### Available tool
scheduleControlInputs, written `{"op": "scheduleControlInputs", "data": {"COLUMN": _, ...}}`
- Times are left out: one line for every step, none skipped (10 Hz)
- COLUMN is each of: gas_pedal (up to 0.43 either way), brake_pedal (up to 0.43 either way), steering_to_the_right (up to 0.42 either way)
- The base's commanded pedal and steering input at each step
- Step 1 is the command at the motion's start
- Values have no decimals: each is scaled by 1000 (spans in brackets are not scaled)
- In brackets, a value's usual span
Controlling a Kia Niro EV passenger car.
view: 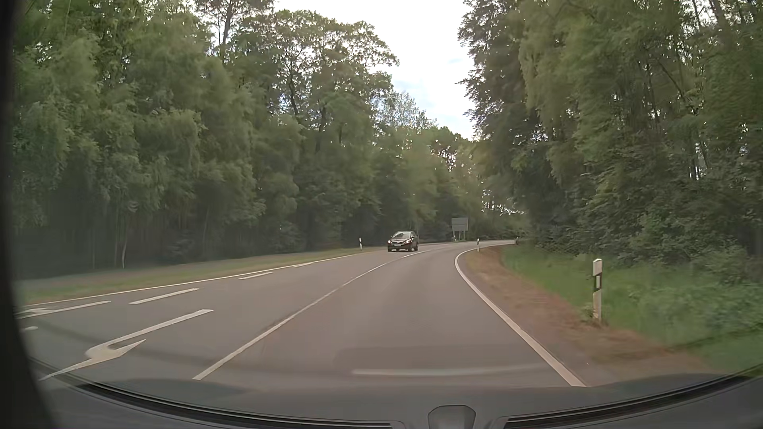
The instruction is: Follow the waypoints while adhering to traffic rules and regulations
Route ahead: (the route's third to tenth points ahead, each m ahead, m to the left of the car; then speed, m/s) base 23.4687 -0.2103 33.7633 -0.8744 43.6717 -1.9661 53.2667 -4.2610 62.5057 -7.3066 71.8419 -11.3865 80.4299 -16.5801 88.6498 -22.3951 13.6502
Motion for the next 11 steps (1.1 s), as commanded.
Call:
{"op": "scheduleControlInputs", "data": {"gas_pedal": 260, "brake_pedal": 6, "steering_to_the_right": 7}}
{"op": "scheduleControlInputs", "data": {"gas_pedal": 248, "brake_pedal": 6, "steering_to_the_right": 8}}
{"op": "scheduleControlInputs", "data": {"gas_pedal": 228, "brake_pedal": 6, "steering_to_the_right": 8}}
{"op": "scheduleControlInputs", "data": {"gas_pedal": 228, "brake_pedal": 6, "steering_to_the_right": 8}}
{"op": "scheduleControlInputs", "data": {"gas_pedal": 209, "brake_pedal": 6, "steering_to_the_right": 8}}
{"op": "scheduleControlInputs", "data": {"gas_pedal": 189, "brake_pedal": 6, "steering_to_the_right": 8}}
{"op": "scheduleControlInputs", "data": {"gas_pedal": 189, "brake_pedal": 6, "steering_to_the_right": 8}}
{"op": "scheduleControlInputs", "data": {"gas_pedal": 189, "brake_pedal": 6, "steering_to_the_right": 12}}
{"op": "scheduleControlInputs", "data": {"gas_pedal": 189, "brake_pedal": 6, "steering_to_the_right": 15}}
{"op": "scheduleControlInputs", "data": {"gas_pedal": 189, "brake_pedal": 6, "steering_to_the_right": 19}}
{"op": "scheduleControlInputs", "data": {"gas_pedal": 189, "brake_pedal": 6, "steering_to_the_right": 23}}
